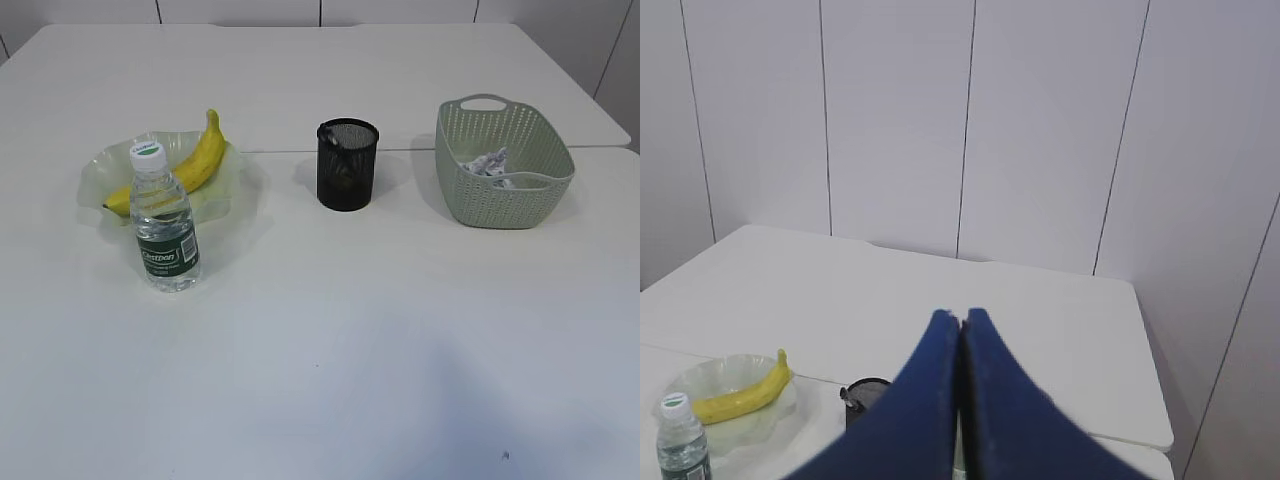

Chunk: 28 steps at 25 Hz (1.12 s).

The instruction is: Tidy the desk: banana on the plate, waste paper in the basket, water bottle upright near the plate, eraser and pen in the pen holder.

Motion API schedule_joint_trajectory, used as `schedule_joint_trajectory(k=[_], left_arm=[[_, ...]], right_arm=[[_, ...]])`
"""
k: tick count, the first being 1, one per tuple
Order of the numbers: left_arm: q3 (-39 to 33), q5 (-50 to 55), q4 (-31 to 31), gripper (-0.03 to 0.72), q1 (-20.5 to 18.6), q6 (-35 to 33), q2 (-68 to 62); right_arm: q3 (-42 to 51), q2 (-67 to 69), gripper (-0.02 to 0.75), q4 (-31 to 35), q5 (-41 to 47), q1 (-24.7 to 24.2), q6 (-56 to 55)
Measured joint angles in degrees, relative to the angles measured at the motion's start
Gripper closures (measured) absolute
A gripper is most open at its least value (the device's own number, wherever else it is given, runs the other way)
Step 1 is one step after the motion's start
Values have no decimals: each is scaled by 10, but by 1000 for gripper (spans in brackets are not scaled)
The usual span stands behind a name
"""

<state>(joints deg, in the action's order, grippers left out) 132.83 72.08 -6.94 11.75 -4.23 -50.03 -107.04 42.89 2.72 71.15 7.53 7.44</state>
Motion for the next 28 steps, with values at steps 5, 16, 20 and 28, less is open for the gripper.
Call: schedule_joint_trajectory(k=[5,16,20,28], left_arm=[[0,5,0,713,0,0,28],[-9,5,13,713,0,0,104],[-42,5,16,713,0,0,137],[-168,5,22,713,-20,0,226]], right_arm=[[13,-40,749,-1,20,0,0],[20,-94,749,-12,23,0,0],[31,-118,749,-12,23,0,0],[95,-190,749,-12,23,0,0]])
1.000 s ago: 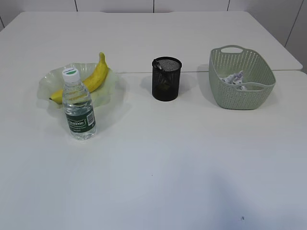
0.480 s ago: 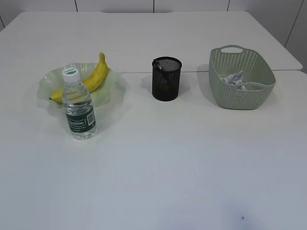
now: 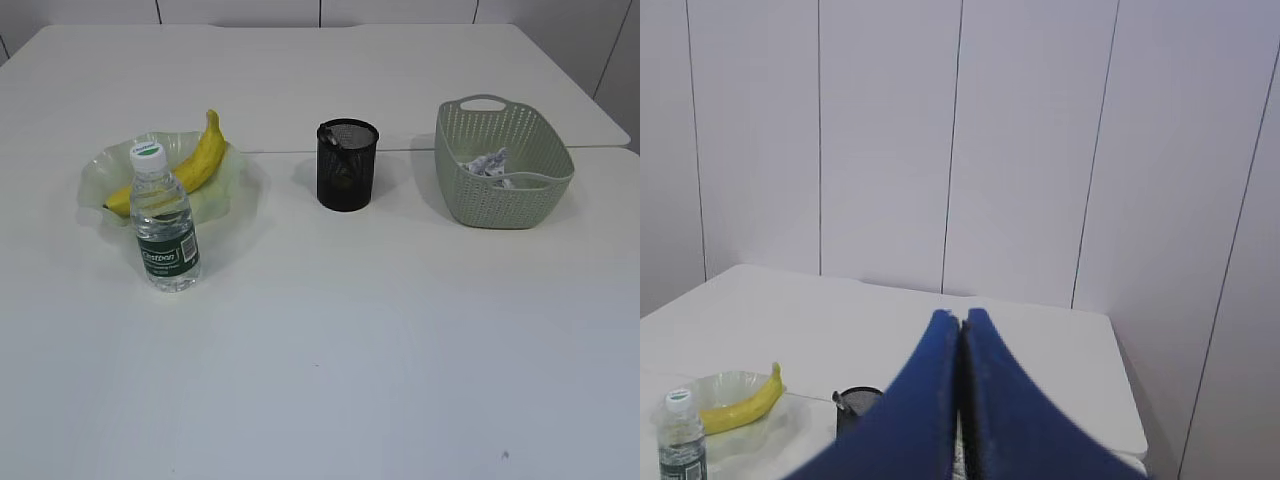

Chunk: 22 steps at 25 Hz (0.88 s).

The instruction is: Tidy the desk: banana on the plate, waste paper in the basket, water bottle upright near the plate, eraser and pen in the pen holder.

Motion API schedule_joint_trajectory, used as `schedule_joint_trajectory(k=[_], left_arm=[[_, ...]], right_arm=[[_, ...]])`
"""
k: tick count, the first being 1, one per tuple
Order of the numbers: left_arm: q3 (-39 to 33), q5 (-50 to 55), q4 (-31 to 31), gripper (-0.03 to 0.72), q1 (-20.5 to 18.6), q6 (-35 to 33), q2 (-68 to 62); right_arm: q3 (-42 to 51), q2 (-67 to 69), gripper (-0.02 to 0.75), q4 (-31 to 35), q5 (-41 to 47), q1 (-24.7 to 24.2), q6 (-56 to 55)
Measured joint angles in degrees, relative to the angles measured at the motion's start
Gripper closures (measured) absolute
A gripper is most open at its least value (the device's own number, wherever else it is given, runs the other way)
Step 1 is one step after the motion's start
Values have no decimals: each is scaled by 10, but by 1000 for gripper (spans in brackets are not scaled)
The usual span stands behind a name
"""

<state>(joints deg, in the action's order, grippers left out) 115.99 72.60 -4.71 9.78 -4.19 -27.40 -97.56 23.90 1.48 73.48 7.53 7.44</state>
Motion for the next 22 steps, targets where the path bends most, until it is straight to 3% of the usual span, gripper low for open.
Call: schedule_joint_trajectory(k=[10,22], left_arm=[[-122,1,0,713,-51,0,123],[-292,1,3,713,-70,0,230]], right_arm=[[130,-127,749,2,0,0,1],[297,-255,749,-8,1,0,1]])
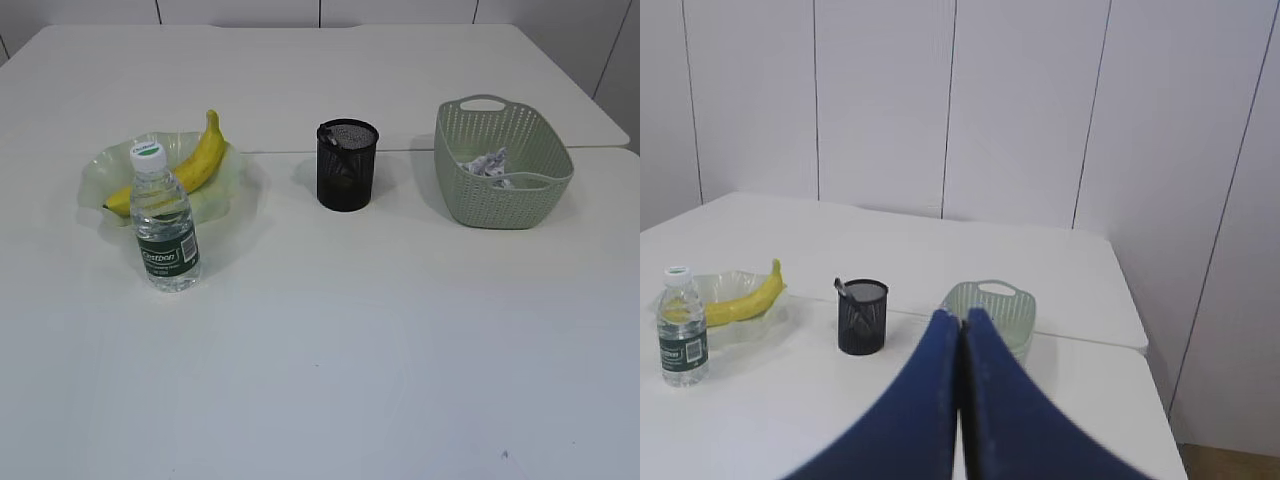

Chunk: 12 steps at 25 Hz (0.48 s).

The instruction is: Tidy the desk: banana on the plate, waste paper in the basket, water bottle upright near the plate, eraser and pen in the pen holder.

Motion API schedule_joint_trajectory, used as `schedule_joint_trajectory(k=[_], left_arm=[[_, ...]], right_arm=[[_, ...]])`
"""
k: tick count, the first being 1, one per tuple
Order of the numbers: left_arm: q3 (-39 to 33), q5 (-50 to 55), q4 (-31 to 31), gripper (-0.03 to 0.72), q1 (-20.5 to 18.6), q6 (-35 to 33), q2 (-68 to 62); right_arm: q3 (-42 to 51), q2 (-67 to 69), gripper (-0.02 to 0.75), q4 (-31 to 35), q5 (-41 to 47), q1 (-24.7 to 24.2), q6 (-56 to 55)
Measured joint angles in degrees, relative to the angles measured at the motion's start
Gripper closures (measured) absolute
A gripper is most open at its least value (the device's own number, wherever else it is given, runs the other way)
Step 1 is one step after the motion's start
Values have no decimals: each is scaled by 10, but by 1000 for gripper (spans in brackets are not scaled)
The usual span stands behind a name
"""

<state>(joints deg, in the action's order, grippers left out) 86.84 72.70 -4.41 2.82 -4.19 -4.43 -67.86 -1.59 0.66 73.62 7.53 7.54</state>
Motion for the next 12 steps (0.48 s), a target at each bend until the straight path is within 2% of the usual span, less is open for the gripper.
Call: schedule_joint_trajectory(k=[8,12], left_arm=[[-129,0,2,713,0,0,41],[-154,0,10,713,0,0,41]], right_arm=[[63,-2,749,-17,1,0,0],[87,-2,749,-19,2,0,0]])
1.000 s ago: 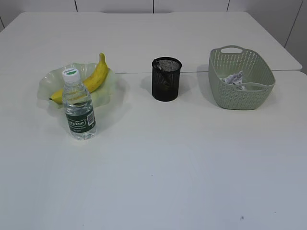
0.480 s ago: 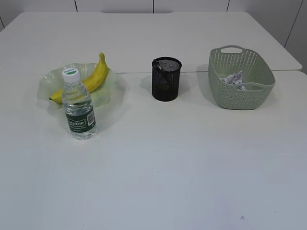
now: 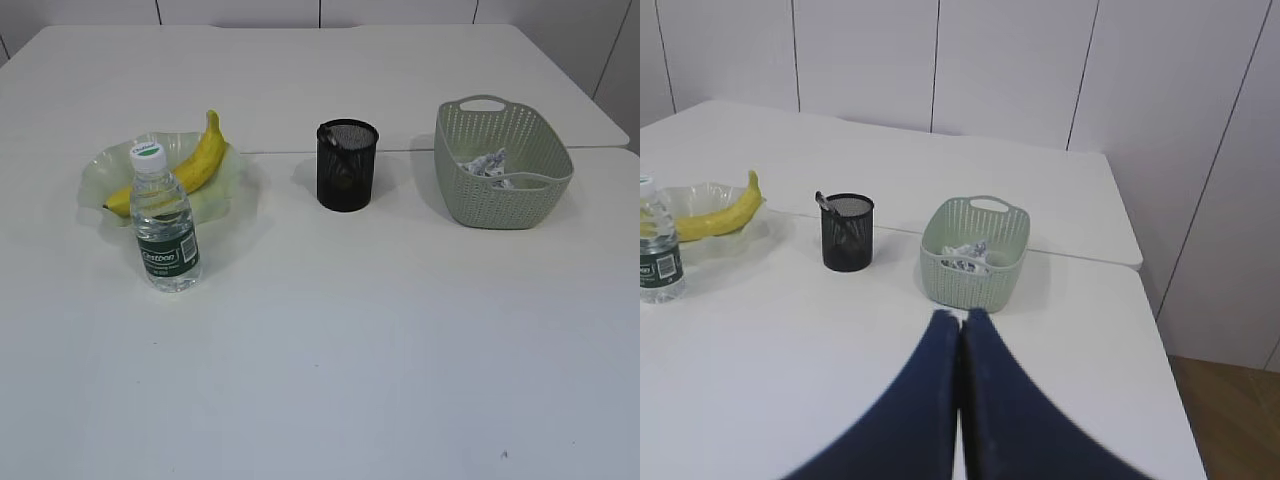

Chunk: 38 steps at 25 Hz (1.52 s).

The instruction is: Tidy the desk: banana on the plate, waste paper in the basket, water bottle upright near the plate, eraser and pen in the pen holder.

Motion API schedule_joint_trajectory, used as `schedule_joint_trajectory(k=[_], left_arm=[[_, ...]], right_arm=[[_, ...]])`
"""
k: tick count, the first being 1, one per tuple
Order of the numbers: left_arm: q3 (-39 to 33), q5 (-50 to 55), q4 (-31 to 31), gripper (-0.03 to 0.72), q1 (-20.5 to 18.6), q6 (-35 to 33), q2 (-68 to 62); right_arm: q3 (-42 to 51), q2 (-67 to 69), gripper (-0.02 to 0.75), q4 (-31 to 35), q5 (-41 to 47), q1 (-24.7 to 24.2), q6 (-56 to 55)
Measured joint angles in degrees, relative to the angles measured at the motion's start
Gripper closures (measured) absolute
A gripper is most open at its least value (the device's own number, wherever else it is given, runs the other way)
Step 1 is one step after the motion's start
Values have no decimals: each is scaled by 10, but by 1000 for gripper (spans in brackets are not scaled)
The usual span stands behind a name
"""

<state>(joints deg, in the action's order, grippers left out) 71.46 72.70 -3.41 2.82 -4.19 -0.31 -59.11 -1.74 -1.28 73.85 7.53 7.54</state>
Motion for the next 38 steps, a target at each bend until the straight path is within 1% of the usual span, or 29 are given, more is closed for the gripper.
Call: schedule_joint_trajectory(k=[11,19,25,31,38], left_arm=[[-56,0,18,713,0,0,0],[-93,0,18,713,0,0,0],[-146,0,24,713,0,0,0],[-207,0,48,713,0,0,0],[-282,-35,67,713,0,0,0]], right_arm=[[87,0,749,-1,0,1,15],[160,0,749,-2,0,1,18],[200,0,749,-2,0,1,19],[232,0,749,-2,0,1,19],[275,1,749,-2,0,1,19]])
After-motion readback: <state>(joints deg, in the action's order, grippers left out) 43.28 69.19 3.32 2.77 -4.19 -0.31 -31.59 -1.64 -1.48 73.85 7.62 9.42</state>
